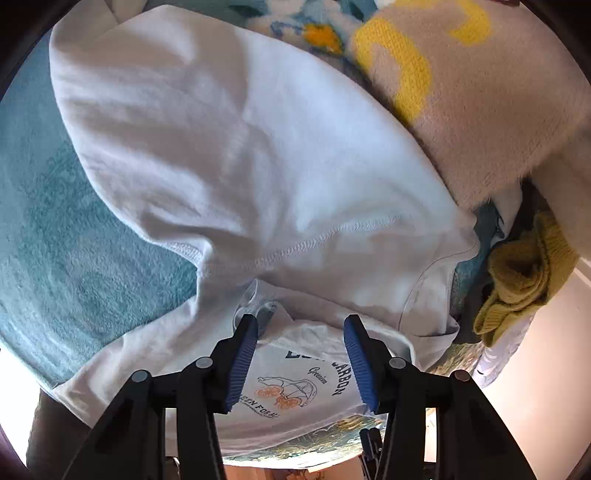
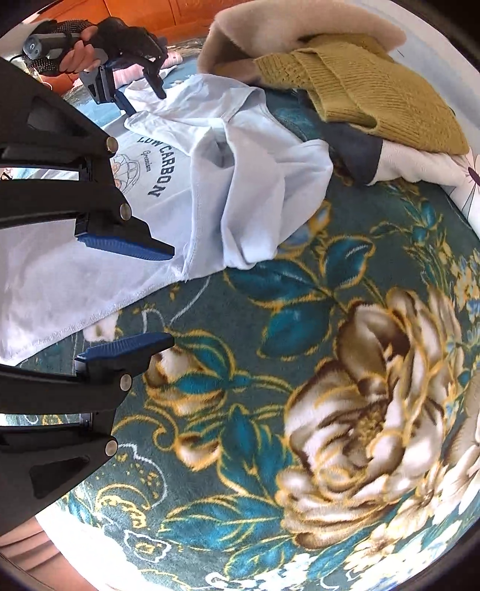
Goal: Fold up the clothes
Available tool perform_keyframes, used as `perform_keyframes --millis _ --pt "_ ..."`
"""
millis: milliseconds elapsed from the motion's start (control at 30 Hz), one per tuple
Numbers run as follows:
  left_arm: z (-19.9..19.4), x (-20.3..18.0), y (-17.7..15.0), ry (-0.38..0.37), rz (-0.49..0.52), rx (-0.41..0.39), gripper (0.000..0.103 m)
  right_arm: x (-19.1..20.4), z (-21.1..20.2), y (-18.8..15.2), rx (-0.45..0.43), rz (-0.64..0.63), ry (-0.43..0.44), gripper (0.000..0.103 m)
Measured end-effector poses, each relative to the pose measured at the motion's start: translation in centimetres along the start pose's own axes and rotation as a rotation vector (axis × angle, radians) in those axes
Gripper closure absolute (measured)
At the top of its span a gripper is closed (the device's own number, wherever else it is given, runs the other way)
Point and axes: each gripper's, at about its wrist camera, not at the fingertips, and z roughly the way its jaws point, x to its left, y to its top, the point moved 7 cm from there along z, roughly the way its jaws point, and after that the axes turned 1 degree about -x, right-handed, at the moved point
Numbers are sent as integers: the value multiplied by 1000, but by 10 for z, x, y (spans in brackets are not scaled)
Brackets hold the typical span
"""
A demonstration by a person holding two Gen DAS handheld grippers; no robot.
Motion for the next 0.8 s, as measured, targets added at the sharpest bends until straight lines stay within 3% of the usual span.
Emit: perform_keyframes --millis 133,333,567,633,800 --pt "-5 5 -7 40 -78 20 52 -1 -4 5 -12 -12 8 61" --pt "-10 3 -7 -37 -174 11 52 -1 -2 2 -2 -6 15 61" --pt "7 8 -1 -31 -288 -39 52 4 8 -6 11 4 23 61" --pt "10 7 -2 9 -263 -45 68 3 7 -6 8 2 22 61" --pt "9 4 -6 88 -177 -72 93 -4 3 -5 1 23 15 61"
